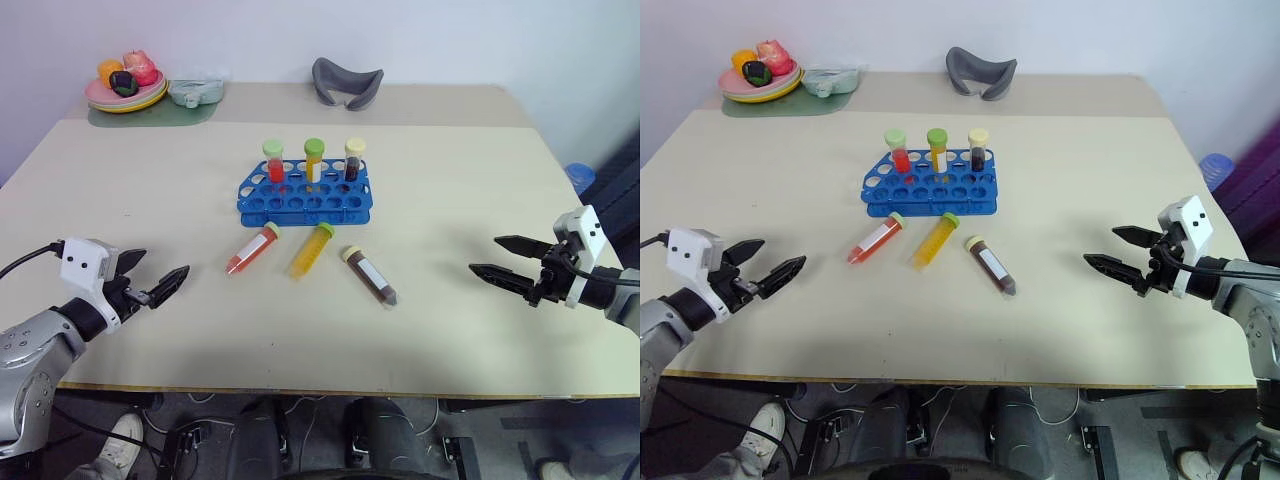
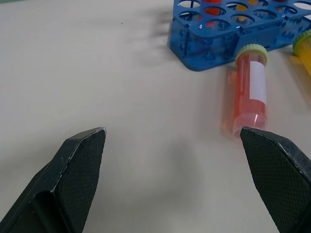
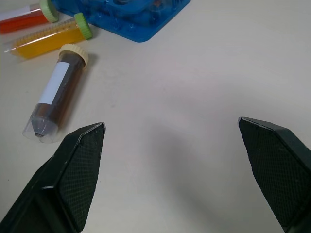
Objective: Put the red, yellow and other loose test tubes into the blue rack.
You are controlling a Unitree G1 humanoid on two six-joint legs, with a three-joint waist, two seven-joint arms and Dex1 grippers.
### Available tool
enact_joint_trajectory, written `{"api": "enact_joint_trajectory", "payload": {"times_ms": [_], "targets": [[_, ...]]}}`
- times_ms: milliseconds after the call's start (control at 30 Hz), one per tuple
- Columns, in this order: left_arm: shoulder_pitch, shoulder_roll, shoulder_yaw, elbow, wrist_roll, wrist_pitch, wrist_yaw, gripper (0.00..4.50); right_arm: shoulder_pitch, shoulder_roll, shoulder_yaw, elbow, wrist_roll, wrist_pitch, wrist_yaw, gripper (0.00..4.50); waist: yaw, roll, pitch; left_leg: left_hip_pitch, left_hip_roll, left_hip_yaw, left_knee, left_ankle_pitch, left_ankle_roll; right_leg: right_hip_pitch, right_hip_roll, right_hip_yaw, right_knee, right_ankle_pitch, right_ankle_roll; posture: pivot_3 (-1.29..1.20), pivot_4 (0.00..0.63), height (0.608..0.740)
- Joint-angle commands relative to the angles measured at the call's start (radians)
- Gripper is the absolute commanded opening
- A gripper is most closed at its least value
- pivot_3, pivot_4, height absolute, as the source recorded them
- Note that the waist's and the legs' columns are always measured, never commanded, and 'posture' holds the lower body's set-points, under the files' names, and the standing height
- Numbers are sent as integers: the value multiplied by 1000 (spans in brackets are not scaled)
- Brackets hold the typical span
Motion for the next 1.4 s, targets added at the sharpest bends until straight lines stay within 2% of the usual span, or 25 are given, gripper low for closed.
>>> {"api": "enact_joint_trajectory", "payload": {"times_ms": [33, 633, 1133, 1400], "targets": [[-13, 19, 35, -28, -9, -5, 2, 4500, -29, 5, 0, -17, 10, -11, -4, 4466, 0, 0, 0, 0, 0, 0, 0, 0, 0, 0, 0, 0, 0, 0, 0, 0, 150, 669], [-61, -39, -12, -55, -25, 10, 68, 4500, -75, 26, 18, 16, -9, -31, -43, 4466, 1, 0, 0, 0, 0, 0, 0, 0, 0, 0, 0, 0, 0, 0, 0, 0, 150, 669], [-157, -62, -86, 7, -28, -8, 30, 4500, -24, 54, -17, -34, -22, -11, -186, 4466, 2, 0, 0, 0, 0, 0, 0, 0, 0, 0, 0, 0, 0, 0, 0, 0, 150, 669], [-216, -75, -145, 35, -25, -10, -14, 4500, -26, 5, -10, -211, -9, 81, -236, 4466, 1, 0, 0, 0, 0, 0, 0, 0, 0, 0, 0, 0, 0, 0, 0, 0, 150, 669]]}}
